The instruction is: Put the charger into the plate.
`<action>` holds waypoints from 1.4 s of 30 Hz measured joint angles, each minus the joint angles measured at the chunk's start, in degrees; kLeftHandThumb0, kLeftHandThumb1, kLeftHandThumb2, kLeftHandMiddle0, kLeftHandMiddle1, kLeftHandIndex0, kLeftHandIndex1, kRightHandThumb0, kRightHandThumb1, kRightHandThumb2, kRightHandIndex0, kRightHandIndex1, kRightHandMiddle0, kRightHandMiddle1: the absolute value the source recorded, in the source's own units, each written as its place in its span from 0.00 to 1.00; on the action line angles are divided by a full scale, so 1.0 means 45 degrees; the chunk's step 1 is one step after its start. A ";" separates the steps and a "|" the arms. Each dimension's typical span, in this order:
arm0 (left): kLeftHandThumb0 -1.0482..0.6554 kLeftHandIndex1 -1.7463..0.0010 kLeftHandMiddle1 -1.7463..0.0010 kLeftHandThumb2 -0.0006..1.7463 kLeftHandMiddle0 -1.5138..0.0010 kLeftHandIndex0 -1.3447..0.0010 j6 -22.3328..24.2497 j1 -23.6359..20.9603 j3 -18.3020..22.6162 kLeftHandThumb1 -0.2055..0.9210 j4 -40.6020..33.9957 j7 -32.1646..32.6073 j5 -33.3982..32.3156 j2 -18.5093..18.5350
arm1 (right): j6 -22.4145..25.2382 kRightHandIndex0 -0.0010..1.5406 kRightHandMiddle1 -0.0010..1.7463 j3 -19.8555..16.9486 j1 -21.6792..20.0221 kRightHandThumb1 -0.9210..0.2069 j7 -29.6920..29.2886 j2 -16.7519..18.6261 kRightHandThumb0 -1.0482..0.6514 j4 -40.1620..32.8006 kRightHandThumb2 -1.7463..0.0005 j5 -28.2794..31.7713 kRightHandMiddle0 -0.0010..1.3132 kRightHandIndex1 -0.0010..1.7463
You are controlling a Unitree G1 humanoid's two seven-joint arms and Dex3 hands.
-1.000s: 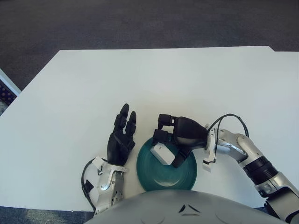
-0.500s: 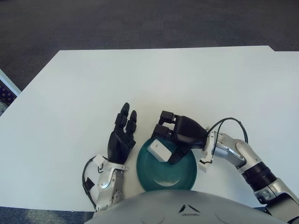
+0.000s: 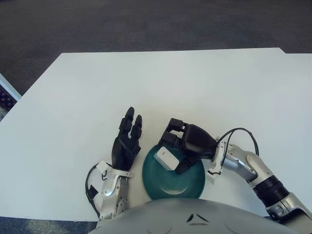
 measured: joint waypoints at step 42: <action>0.00 0.85 1.00 0.67 1.00 1.00 0.0038 -0.0120 0.0007 1.00 0.0161 0.1347 0.2484 0.0072 | -0.0932 0.00 0.00 -0.0273 -0.1802 0.00 0.3561 -0.1596 0.00 -0.0824 0.48 0.2016 0.00 0.00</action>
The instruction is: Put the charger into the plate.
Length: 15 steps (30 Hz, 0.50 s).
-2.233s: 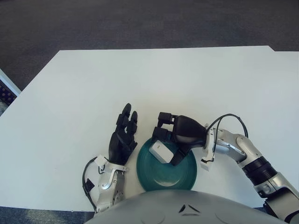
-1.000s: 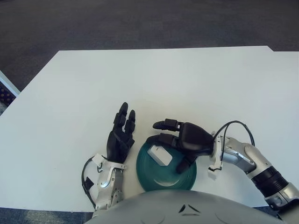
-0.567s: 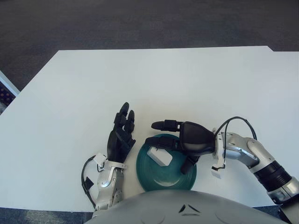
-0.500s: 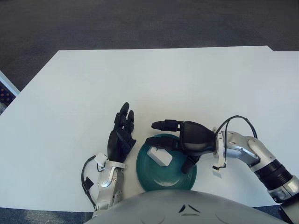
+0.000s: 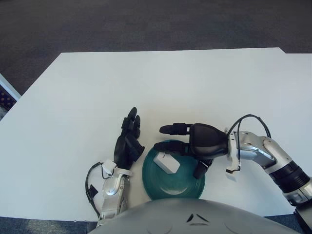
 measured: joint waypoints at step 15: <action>0.00 0.90 1.00 0.69 1.00 1.00 0.0249 -0.0033 0.0033 1.00 -0.0023 -0.0708 -0.0560 0.0094 | 0.0565 0.00 0.00 -0.0304 -0.0154 0.00 0.0597 0.0042 0.00 -0.0190 0.46 0.1401 0.00 0.00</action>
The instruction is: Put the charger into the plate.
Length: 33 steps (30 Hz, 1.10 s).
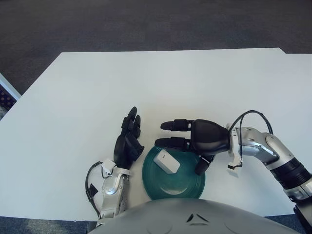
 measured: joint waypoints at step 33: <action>0.00 0.77 0.99 0.70 0.97 1.00 -0.2166 -0.0262 0.0094 1.00 0.0410 0.0963 0.1042 -0.0085 | 0.6702 0.00 0.00 -0.2982 0.2530 0.00 0.0426 0.1894 0.00 0.2983 0.44 0.6584 0.01 0.00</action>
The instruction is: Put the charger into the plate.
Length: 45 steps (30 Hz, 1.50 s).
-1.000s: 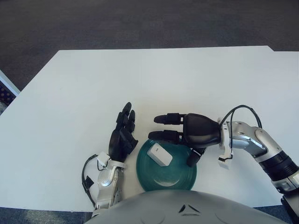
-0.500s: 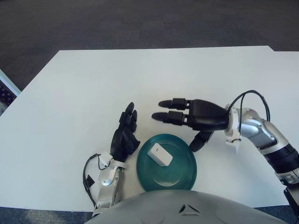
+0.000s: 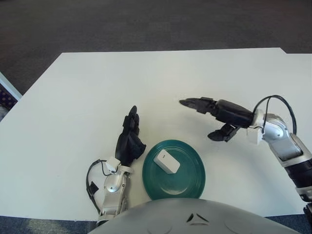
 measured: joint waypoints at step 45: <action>0.00 0.78 1.00 0.65 0.95 1.00 -0.0663 0.2279 -0.0296 1.00 -0.1169 0.0312 0.0415 0.0393 | 0.2008 0.09 0.20 -0.0760 0.3657 0.00 -0.2060 0.5430 0.00 -0.0639 0.57 0.2001 0.00 0.00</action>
